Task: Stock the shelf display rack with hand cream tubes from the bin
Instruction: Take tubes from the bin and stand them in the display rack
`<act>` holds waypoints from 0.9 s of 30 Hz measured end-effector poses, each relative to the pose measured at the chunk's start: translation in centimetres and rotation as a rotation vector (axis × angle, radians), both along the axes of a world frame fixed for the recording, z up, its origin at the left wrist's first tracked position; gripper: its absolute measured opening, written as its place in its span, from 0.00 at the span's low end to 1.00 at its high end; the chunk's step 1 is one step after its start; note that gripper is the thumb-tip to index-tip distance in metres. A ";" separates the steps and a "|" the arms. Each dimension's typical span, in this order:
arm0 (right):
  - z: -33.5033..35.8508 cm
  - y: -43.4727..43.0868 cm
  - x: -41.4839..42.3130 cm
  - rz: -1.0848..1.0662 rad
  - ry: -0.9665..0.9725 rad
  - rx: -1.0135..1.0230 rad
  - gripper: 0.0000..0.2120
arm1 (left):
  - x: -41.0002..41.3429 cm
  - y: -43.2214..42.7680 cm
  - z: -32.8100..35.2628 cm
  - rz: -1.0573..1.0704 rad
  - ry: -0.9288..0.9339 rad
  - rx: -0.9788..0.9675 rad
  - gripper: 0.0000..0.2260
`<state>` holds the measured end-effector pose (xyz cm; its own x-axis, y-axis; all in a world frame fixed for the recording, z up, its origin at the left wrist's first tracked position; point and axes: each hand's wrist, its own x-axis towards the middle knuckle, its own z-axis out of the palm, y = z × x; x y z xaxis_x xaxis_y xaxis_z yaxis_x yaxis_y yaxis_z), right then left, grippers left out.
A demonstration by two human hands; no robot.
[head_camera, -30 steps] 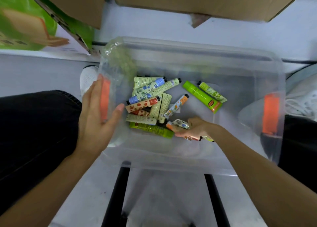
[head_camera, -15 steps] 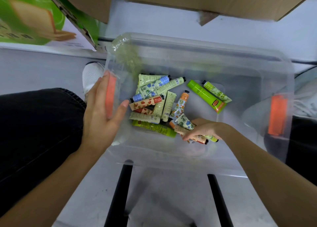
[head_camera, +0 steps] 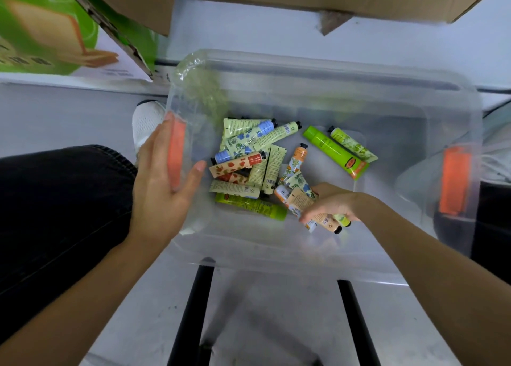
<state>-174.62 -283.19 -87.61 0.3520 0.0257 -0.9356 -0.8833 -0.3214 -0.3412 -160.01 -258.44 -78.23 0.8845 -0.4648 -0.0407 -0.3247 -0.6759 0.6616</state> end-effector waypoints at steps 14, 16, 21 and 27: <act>8.4 -0.6 0.1 -0.919 -0.189 0.337 0.26 | -3.0 -3.7 5.2 0.085 0.011 0.017 0.29; 11.0 0.8 0.1 -1.089 -0.240 0.408 0.26 | -4.4 -5.2 6.7 0.109 0.146 -0.090 0.27; 18.5 3.6 1.3 -1.277 -0.432 0.592 0.35 | -6.7 -9.1 11.5 0.150 0.641 -0.436 0.18; 25.9 3.7 3.9 -1.411 -0.716 0.652 0.42 | -6.2 -12.1 17.6 0.094 0.744 -0.569 0.24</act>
